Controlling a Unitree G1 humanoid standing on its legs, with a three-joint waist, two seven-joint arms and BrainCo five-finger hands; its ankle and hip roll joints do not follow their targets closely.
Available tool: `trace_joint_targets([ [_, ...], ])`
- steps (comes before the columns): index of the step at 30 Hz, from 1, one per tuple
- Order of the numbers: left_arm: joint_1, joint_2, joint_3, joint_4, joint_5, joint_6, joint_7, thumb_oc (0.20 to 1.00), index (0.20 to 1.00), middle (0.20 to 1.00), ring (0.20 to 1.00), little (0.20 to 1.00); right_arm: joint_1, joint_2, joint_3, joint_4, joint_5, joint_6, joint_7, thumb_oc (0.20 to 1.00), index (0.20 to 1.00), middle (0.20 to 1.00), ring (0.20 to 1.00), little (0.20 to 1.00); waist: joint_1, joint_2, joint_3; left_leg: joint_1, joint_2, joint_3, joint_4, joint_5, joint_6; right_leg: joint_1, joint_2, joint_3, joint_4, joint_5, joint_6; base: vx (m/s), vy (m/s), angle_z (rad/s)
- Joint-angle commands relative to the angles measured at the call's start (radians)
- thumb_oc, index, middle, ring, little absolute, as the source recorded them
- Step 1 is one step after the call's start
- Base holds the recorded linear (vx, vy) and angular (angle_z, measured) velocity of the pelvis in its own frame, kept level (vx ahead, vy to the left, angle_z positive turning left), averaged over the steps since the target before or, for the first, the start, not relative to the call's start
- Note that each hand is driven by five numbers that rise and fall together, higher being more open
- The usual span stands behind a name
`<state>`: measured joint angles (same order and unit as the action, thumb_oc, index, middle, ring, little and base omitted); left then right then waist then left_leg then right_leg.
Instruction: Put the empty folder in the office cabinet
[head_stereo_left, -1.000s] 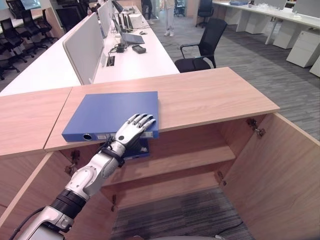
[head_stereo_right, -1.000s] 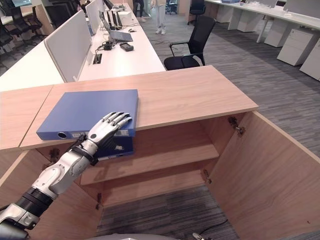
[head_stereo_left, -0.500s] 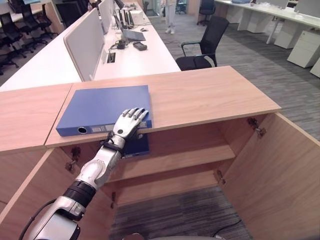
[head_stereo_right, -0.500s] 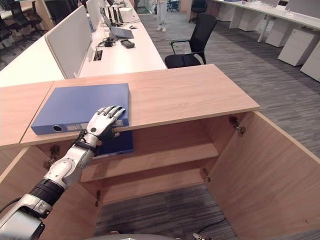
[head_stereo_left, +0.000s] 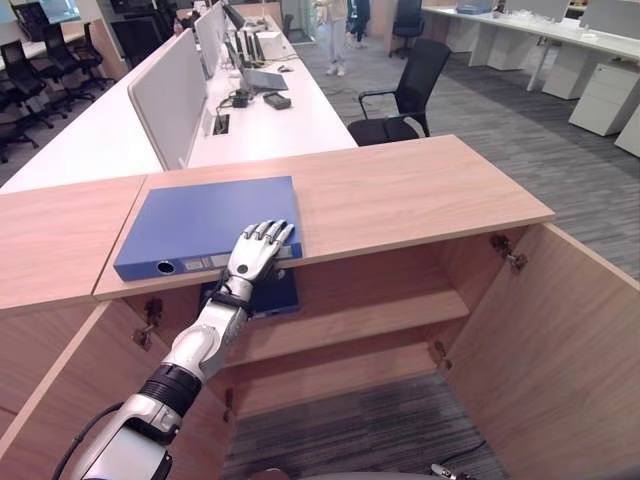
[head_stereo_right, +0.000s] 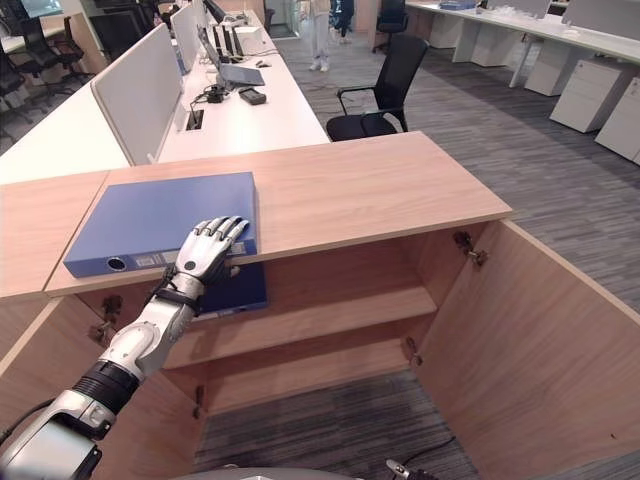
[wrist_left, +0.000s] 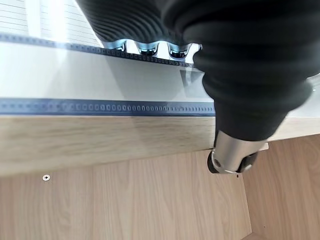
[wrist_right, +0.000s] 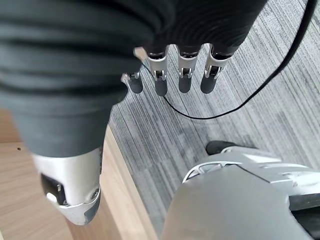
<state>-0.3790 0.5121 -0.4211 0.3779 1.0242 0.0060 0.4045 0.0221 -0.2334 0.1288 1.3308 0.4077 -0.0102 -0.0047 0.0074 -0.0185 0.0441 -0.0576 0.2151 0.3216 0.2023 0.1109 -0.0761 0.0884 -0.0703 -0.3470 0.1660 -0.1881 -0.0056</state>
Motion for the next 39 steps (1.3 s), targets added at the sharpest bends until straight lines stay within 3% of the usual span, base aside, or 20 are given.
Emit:
trace_joint_targets([
  [1, 0.143, 0.032, 0.097, 0.121, -0.1, 0.06, -0.109, 0.2, 0.2, 0.2, 0.2, 0.2, -0.033, 0.002, -0.008, -0.021, 0.001, -0.013, -0.015, 1.0, 1.0, 1.0, 1.0, 1.0, -0.001, -0.037, 0.025, -0.107, 0.013, -0.016, 0.151, -0.123, -0.028, 0.058, 0.015, -0.025, -0.156, 0.123, 0.023, 0.0, 0.0, 0.0],
  [8, 0.274, 0.06, 0.161, -0.105, -0.179, -0.024, -0.156, 0.2, 0.2, 0.2, 0.2, 0.2, -0.04, 0.009, -0.024, -0.016, 0.022, -0.008, -0.009, 1.0, 1.0, 1.0, 1.0, 1.0, 0.021, -0.042, 0.035, -0.107, 0.001, -0.03, 0.145, -0.121, -0.023, 0.062, 0.013, -0.036, -0.155, 0.124, 0.026, 0.01, -0.002, 0.01],
  [15, 0.428, 0.095, 0.26, -0.394, -0.348, -0.133, -0.237, 0.2, 0.2, 0.2, 0.2, 0.2, -0.036, 0.007, -0.04, -0.027, 0.048, -0.009, 0.009, 1.0, 1.0, 1.0, 1.0, 1.0, 0.047, -0.05, 0.046, -0.104, -0.017, -0.046, 0.138, -0.122, -0.016, 0.069, 0.01, -0.051, -0.158, 0.127, 0.031, 0.01, -0.009, 0.14],
  [21, 0.514, 0.098, 0.324, -0.509, -0.423, -0.165, -0.268, 0.2, 0.2, 0.2, 0.2, 0.2, -0.025, 0.005, -0.042, -0.032, 0.054, -0.009, 0.02, 1.0, 1.0, 1.0, 1.0, 1.0, 0.059, -0.057, 0.052, -0.102, -0.026, -0.051, 0.132, -0.124, -0.012, 0.07, 0.007, -0.063, -0.157, 0.127, 0.035, 0.01, -0.005, 0.1],
  [32, 0.544, 0.102, 0.364, -0.549, -0.457, -0.174, -0.266, 0.2, 0.2, 0.2, 0.2, 0.2, -0.03, 0.018, -0.04, -0.03, 0.061, -0.008, 0.026, 1.0, 1.0, 1.0, 1.0, 1.0, 0.068, -0.065, 0.054, -0.101, -0.035, -0.057, 0.128, -0.131, -0.007, 0.072, 0.006, -0.067, -0.16, 0.128, 0.037, 0.01, -0.007, 0.06],
  [39, 0.532, 0.107, 0.384, -0.748, -0.632, -0.24, -0.313, 0.2, 0.2, 0.2, 0.2, 0.2, -0.035, 0.02, -0.025, -0.025, 0.073, -0.022, 0.034, 1.0, 1.0, 1.0, 1.0, 1.0, 0.069, -0.069, 0.058, -0.096, -0.038, -0.058, 0.119, -0.127, -0.003, 0.071, 0.007, -0.072, -0.159, 0.13, 0.039, 0.0, 0.0, 0.0],
])
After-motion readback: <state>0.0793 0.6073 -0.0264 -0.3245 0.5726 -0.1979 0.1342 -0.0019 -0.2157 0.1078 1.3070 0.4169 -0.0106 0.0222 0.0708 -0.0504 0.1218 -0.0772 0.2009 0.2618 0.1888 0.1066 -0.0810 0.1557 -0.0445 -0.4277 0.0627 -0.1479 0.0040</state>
